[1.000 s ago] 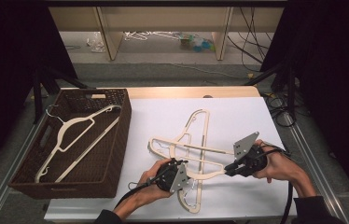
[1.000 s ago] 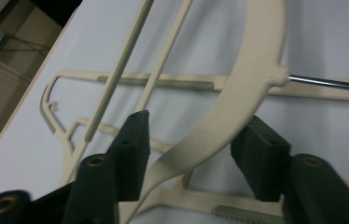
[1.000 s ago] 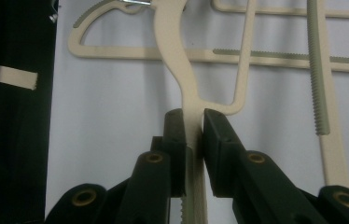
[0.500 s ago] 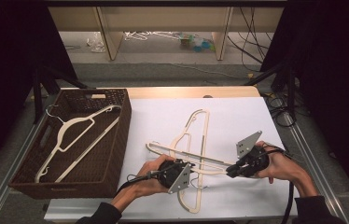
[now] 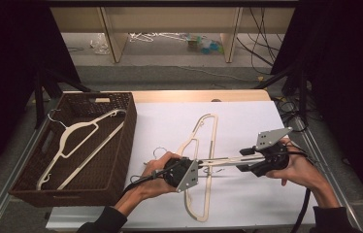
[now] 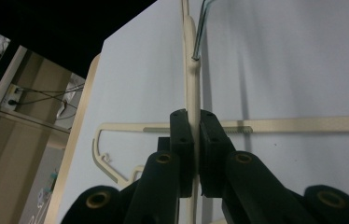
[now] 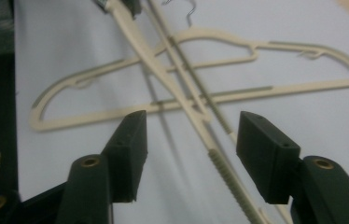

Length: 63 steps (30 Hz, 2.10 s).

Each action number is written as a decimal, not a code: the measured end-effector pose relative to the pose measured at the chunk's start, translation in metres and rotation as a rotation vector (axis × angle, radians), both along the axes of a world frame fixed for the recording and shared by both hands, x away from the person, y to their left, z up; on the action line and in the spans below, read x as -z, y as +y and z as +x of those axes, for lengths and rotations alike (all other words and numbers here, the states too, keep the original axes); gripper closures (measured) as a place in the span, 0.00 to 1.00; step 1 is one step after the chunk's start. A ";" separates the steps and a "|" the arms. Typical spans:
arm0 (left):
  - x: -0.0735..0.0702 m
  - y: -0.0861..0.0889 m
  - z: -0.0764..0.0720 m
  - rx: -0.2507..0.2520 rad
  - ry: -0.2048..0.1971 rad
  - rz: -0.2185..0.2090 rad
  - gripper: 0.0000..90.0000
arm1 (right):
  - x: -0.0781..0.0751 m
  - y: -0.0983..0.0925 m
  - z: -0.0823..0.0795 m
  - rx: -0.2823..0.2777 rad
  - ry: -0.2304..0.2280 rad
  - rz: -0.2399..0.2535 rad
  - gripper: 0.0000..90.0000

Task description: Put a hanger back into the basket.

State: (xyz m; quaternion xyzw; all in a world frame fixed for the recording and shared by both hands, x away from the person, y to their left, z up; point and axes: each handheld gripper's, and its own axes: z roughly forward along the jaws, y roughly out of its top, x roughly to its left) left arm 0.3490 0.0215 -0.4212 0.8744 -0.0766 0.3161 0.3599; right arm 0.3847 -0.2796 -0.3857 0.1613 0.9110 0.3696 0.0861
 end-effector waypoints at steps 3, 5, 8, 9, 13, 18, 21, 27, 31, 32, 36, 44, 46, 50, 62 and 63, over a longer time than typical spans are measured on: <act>-0.007 0.003 0.003 -0.044 0.038 -0.028 0.95 | -0.011 0.000 -0.003 0.051 -0.038 0.034 0.44; -0.014 0.006 0.007 -0.077 0.073 -0.039 0.95 | -0.017 0.001 -0.004 0.068 -0.060 0.068 0.43; -0.024 0.011 0.013 -0.138 0.122 -0.087 0.95 | -0.030 0.000 -0.010 0.130 -0.096 0.131 0.41; -0.032 0.016 0.016 -0.170 0.166 -0.119 0.95 | -0.033 0.000 -0.011 0.141 -0.096 0.138 0.40; -0.044 0.024 0.018 -0.198 0.234 -0.189 0.95 | -0.043 -0.002 -0.019 0.216 -0.102 0.195 0.34; -0.066 0.043 0.024 -0.284 0.383 -0.300 0.95 | -0.042 -0.001 -0.034 0.224 -0.087 0.214 0.30; -0.075 0.052 0.027 -0.322 0.431 -0.355 0.95 | -0.035 0.002 -0.040 0.234 -0.078 0.217 0.30; -0.092 0.067 0.028 -0.355 0.497 -0.424 0.96 | -0.015 0.008 -0.047 0.204 -0.033 0.191 0.30; -0.115 0.083 0.026 -0.370 0.574 -0.483 0.96 | -0.005 0.008 -0.051 0.198 -0.012 0.183 0.29; -0.121 0.087 0.025 -0.374 0.590 -0.497 0.96 | -0.001 0.007 -0.051 0.194 -0.012 0.187 0.29; -0.141 0.101 0.021 -0.371 0.644 -0.547 0.96 | 0.011 0.003 -0.059 0.209 0.009 0.208 0.28; -0.174 0.142 0.015 -0.414 0.630 -0.592 0.95 | 0.033 -0.003 -0.064 0.274 -0.006 0.256 0.28; -0.179 0.153 0.014 -0.426 0.615 -0.594 0.96 | 0.034 -0.002 -0.064 0.268 -0.011 0.261 0.28; -0.190 0.186 0.014 -0.499 0.544 -0.590 0.95 | 0.034 0.003 -0.065 0.251 -0.013 0.261 0.27; -0.171 0.248 0.032 -0.582 0.426 -0.581 0.96 | 0.038 0.006 -0.065 0.238 -0.001 0.248 0.26; -0.171 0.248 0.032 -0.582 0.426 -0.581 0.96 | 0.038 0.006 -0.065 0.238 -0.001 0.248 0.26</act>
